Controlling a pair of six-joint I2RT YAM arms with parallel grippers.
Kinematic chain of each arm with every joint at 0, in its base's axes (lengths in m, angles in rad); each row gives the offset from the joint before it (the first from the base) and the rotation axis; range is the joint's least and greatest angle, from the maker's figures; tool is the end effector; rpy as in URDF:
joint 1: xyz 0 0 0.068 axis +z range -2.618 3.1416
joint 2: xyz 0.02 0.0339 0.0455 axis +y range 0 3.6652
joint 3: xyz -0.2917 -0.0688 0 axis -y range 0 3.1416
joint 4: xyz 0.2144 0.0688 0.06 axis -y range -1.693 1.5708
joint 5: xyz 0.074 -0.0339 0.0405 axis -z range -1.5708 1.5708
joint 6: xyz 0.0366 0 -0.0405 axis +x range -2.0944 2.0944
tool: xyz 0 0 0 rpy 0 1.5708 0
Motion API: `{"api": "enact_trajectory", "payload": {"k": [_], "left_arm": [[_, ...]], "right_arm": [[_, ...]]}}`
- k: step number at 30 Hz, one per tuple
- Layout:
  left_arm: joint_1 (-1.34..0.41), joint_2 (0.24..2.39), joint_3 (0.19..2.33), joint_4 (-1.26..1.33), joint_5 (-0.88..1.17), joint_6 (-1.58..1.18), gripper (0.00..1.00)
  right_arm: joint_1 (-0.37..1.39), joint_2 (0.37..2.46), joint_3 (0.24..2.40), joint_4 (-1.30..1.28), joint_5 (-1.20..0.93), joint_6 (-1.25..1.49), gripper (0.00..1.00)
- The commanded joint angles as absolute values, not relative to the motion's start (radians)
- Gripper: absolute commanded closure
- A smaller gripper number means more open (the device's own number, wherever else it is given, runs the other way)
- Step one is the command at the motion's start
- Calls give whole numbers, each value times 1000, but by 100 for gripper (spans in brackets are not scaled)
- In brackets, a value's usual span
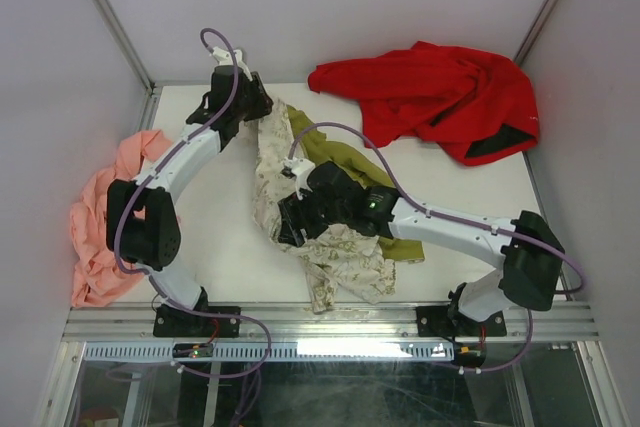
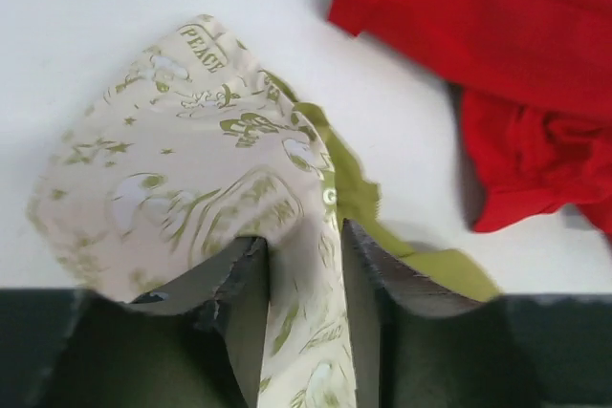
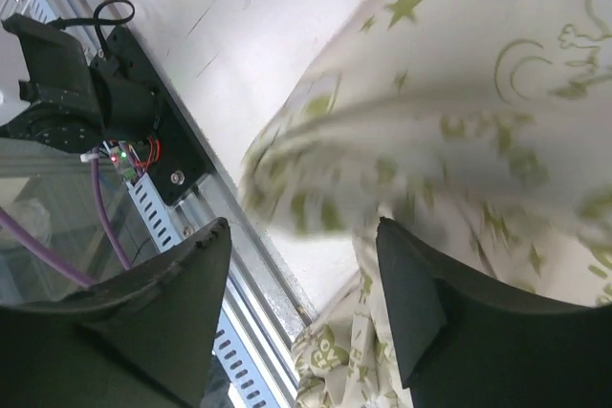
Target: Zip up the jacket
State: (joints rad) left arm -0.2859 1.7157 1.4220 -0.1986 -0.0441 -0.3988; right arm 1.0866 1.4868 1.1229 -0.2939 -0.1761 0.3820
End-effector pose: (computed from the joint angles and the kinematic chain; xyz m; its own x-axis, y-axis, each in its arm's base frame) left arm 0.3671 -0.1062 0.3452 -0.5128 -0.2536 -0.8202 0.0492 0.9451 -0.3230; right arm 0.1360 0.2723 0.3167 -0.6130 -0.3770 -0.6944 -0.7623 0.5131 0.3944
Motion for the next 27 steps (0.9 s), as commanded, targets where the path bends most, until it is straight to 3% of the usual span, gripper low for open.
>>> {"api": "enact_trajectory", "payload": {"k": [1, 5, 12, 22, 27], "left_arm": [[-275, 1540, 1358, -148, -122, -362, 58], [-275, 1377, 1223, -158, -117, -424, 36], [-323, 1117, 906, -197, 16, -556, 21], [-474, 853, 574, -308, 105, -790, 13], [-492, 864, 511, -306, 113, -831, 11]], "right_arm": [[1087, 1423, 1203, -342, -187, 325, 30], [1014, 1342, 1174, -396, -182, 295, 24], [808, 1197, 1031, -433, -173, 278, 16], [389, 1190, 845, -369, -218, 248, 1], [268, 1268, 803, -269, -229, 296, 1]]}}
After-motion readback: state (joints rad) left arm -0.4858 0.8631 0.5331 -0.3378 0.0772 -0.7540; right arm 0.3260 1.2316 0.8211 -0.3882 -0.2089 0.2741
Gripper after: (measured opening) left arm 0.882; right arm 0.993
